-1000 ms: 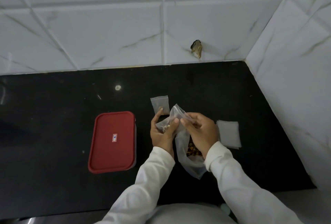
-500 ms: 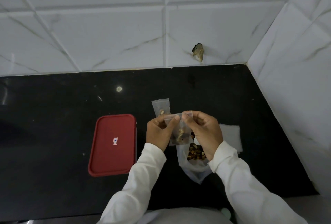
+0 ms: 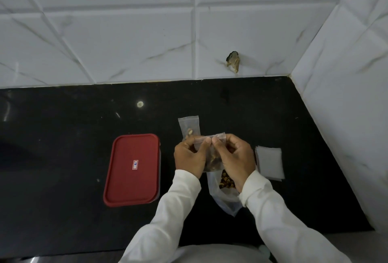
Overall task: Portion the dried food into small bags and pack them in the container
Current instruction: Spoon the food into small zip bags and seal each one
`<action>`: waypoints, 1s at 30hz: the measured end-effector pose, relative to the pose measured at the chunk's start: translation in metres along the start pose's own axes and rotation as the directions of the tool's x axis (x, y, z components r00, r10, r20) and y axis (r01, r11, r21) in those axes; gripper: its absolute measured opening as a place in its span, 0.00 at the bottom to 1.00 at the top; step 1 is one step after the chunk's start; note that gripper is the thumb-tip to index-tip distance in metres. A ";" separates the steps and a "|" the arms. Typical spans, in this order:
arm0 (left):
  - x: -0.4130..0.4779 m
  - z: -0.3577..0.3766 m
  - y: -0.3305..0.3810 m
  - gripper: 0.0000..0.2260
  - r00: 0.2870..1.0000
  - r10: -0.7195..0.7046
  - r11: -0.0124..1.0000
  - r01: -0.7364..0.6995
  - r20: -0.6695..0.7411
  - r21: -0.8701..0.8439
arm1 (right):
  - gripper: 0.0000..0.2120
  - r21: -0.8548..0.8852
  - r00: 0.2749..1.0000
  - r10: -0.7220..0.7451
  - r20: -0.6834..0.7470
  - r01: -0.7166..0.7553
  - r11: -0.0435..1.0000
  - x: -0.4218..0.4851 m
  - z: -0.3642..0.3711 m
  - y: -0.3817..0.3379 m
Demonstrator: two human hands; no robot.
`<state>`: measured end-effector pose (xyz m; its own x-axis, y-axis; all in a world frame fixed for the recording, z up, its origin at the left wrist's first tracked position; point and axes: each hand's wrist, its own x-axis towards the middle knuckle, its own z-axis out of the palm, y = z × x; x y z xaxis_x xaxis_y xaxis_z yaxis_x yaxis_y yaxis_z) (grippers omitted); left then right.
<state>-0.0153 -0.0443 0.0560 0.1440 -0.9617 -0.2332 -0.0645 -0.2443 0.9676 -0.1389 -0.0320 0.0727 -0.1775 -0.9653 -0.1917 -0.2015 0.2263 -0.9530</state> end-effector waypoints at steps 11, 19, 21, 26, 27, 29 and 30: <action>0.001 -0.004 0.004 0.05 0.984 -0.171 0.961 0.176 0.041 -0.212 | 0.08 0.196 0.985 0.160 -0.069 -0.144 0.970 0.003 0.001 0.000; -0.002 -0.002 0.003 0.09 0.964 -0.263 0.939 0.249 -0.029 -0.237 | 0.06 0.172 0.978 0.194 -0.074 -0.179 0.969 0.005 0.002 0.007; -0.003 -0.001 0.002 0.10 0.955 -0.295 0.922 0.276 -0.027 -0.273 | 0.07 0.201 0.970 0.233 -0.061 -0.217 0.955 0.008 0.004 0.013; -0.002 -0.006 -0.001 0.09 0.958 -0.287 0.901 0.269 -0.003 -0.339 | 0.08 0.251 0.962 0.268 -0.053 -0.247 0.936 0.008 0.003 0.018; -0.003 -0.005 -0.002 0.10 0.961 -0.274 0.917 0.249 -0.038 -0.311 | 0.07 0.268 0.955 0.293 -0.033 -0.274 0.924 0.008 0.003 0.020; -0.004 0.000 -0.006 0.11 0.963 -0.244 0.950 0.213 -0.117 -0.229 | 0.06 0.291 0.940 0.340 -0.017 -0.320 0.902 0.008 0.007 0.020; -0.006 0.002 -0.009 0.12 0.962 -0.236 0.959 0.208 -0.137 -0.192 | 0.07 0.295 0.932 0.362 -0.028 -0.338 0.894 0.009 0.009 0.021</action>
<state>-0.0179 -0.0369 0.0488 0.2889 -0.8507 -0.4390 0.1577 -0.4100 0.8983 -0.1360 -0.0368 0.0495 -0.2653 -0.8141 -0.5167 0.1638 0.4900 -0.8562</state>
